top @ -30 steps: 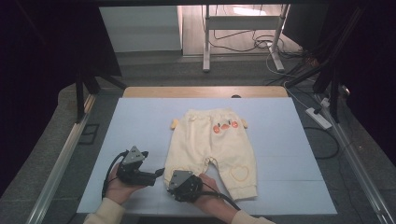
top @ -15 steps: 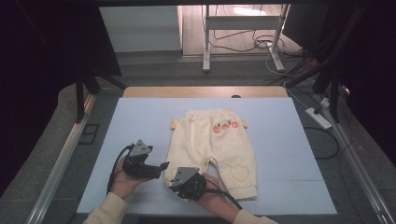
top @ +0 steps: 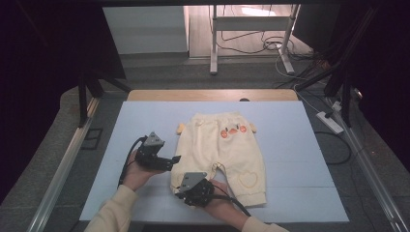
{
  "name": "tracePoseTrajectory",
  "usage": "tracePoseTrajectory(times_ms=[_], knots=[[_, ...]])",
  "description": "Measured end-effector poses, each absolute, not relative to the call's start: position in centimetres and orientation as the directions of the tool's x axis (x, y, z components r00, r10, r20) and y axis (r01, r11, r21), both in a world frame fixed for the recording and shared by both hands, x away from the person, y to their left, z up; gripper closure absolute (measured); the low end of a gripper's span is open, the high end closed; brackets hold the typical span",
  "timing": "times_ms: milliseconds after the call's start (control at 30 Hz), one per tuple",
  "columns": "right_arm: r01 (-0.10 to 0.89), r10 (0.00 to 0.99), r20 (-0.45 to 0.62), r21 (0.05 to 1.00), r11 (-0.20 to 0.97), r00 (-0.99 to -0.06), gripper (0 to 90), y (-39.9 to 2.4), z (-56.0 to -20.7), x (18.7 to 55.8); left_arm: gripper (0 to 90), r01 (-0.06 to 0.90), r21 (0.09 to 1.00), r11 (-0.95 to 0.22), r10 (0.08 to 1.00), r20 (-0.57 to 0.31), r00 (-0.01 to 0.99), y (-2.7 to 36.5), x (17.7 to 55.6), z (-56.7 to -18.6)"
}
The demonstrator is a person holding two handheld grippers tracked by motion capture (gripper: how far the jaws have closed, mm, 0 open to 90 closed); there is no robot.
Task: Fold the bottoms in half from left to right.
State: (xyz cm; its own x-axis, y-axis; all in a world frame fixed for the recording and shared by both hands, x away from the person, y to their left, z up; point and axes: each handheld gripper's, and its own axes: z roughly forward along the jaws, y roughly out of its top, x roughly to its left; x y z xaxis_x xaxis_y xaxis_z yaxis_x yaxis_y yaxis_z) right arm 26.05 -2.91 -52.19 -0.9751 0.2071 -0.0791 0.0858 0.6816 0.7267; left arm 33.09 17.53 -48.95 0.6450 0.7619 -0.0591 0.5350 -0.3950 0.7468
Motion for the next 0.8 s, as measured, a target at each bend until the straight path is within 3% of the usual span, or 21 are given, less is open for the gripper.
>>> tracePoseTrajectory(times_ms=[800], knots=[[0.074,0.193,-0.083,0.725,0.684,-0.978,77.5,-3.0,-52.2,26.0,14.5,0.567,0.726,-0.389,0.784,-0.063,0.618,15.4,37.7,-49.9]])
